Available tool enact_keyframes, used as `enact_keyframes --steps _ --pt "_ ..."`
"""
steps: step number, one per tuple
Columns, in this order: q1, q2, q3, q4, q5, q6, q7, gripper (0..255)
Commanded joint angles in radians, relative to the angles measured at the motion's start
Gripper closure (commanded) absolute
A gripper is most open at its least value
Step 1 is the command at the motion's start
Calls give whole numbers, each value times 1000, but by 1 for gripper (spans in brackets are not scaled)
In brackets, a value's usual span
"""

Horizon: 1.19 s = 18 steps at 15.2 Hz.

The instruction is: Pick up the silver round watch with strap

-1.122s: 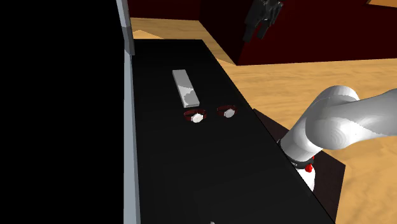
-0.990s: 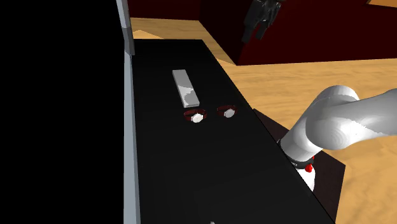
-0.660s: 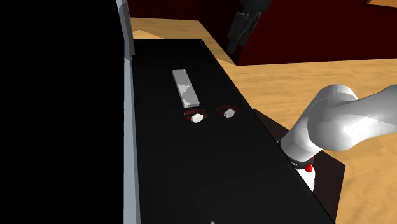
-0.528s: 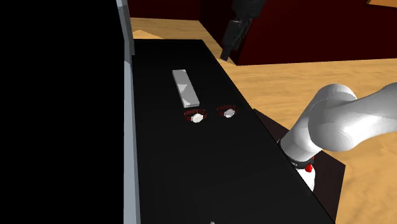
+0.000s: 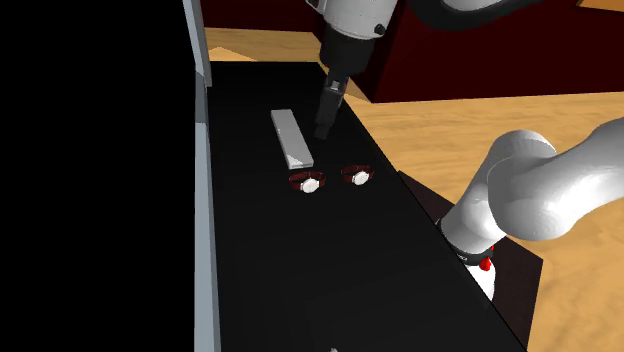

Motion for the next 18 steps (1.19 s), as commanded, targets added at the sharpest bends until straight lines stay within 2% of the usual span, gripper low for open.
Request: enact_keyframes --steps 1,7,16,17,18 --pt "29 29 32 -7 -1 42 -20 0" --pt "104 119 133 -26 -13 162 -59 0" --pt "103 158 152 -100 -13 274 -48 0" --pt "103 157 151 -101 -13 275 -48 255" --pt "103 156 151 -101 -13 274 -49 255"
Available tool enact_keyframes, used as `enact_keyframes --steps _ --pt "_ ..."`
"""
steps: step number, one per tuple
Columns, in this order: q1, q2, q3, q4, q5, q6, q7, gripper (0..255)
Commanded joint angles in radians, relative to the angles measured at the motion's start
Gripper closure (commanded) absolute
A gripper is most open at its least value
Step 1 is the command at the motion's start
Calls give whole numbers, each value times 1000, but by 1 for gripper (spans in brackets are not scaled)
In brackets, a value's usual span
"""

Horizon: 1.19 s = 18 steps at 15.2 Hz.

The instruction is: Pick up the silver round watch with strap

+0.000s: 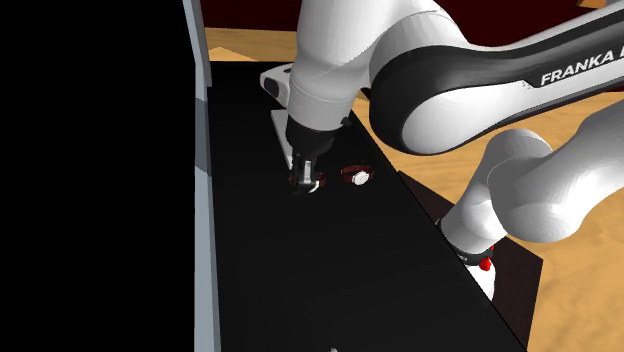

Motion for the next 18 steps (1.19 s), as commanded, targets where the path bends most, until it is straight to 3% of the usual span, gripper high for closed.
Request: enact_keyframes --steps 1,8,18 --pt "0 0 0 -1 0 2 0 255" --pt "0 2 1 0 0 2 1 255" --pt "1 -46 -23 100 -2 -145 -13 255"
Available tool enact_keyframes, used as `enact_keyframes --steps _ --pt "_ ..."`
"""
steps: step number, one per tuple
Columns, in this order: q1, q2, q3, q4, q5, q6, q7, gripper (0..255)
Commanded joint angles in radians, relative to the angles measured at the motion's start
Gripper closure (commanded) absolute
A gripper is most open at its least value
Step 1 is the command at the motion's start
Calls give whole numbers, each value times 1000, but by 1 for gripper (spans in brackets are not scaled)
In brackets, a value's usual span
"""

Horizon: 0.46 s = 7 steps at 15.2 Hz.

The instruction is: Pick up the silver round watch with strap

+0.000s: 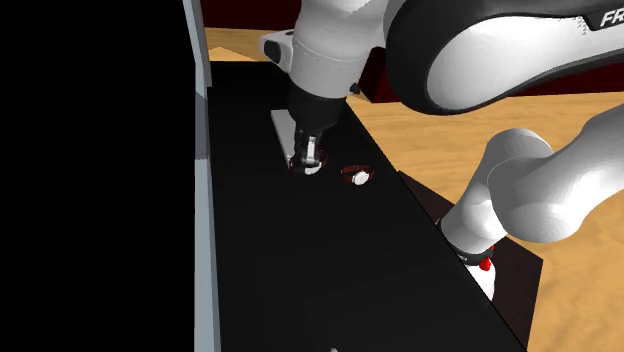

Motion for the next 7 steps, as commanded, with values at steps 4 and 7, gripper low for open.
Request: enact_keyframes --steps 4,7 --pt "-2 -12 -10 59 -3 -72 -5 255" --pt "-2 -15 -12 73 -4 -88 -6 255"
